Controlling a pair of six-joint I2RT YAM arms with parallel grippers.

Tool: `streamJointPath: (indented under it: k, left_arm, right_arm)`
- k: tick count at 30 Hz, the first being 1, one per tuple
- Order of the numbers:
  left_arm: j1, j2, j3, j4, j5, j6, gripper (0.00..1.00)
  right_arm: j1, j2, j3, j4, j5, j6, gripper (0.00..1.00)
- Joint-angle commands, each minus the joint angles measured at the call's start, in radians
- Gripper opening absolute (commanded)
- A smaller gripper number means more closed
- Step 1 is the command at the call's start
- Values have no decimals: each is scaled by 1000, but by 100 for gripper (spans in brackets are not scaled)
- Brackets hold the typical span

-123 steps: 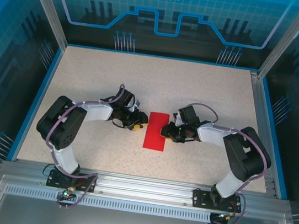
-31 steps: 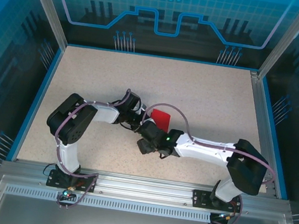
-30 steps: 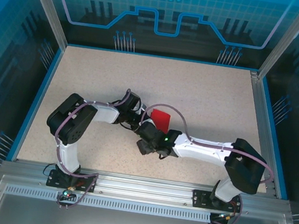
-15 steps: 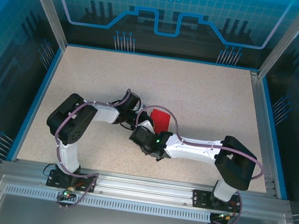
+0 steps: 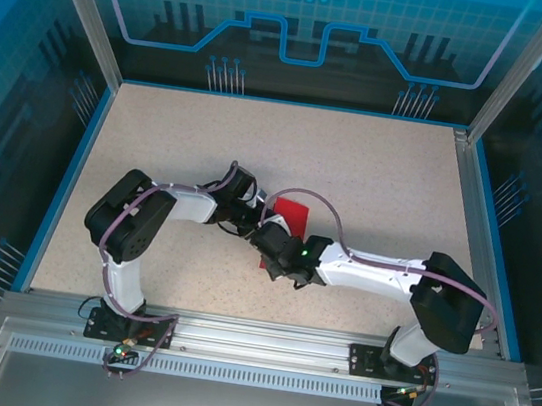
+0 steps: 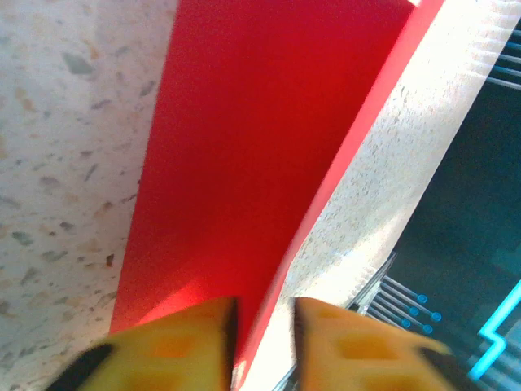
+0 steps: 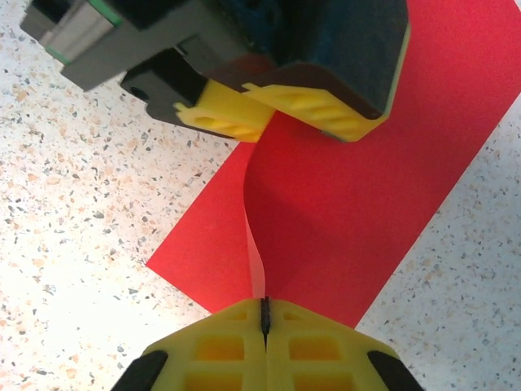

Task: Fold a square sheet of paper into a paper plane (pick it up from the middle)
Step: Fold the triangle a second time at the center of the table.

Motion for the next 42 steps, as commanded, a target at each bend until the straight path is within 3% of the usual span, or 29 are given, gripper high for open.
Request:
streamJointPath:
  k: [1, 8, 10, 17, 28, 33, 42]
  left_arm:
    - [-6, -55, 20, -72, -30, 21, 33]
    - [-17, -154, -15, -168, -150, 47, 52]
    - [-33, -181, -33, -181, -179, 50, 47]
    - [-137, -201, -75, -197, -267, 17, 7]
    - [-230, -95, -67, -203, -326, -11, 0]
    - [-220, -79, -66, -293, -400, 19, 0]
    - [-155, -102, -54, -348, -415, 117, 0]
  right_arm:
    - [-44, -54, -39, 64, -105, -24, 3]
    - [-183, -134, -156, 174, -332, -43, 0]
    - [-228, -154, -184, 195, -386, -40, 0]
    - [-341, -190, -259, 239, -494, -13, 0]
    - [-396, -200, -293, 254, -553, -12, 1]
    - [-399, -185, -270, 251, -562, -16, 1]
    - [-407, -71, -147, 247, -663, -59, 3]
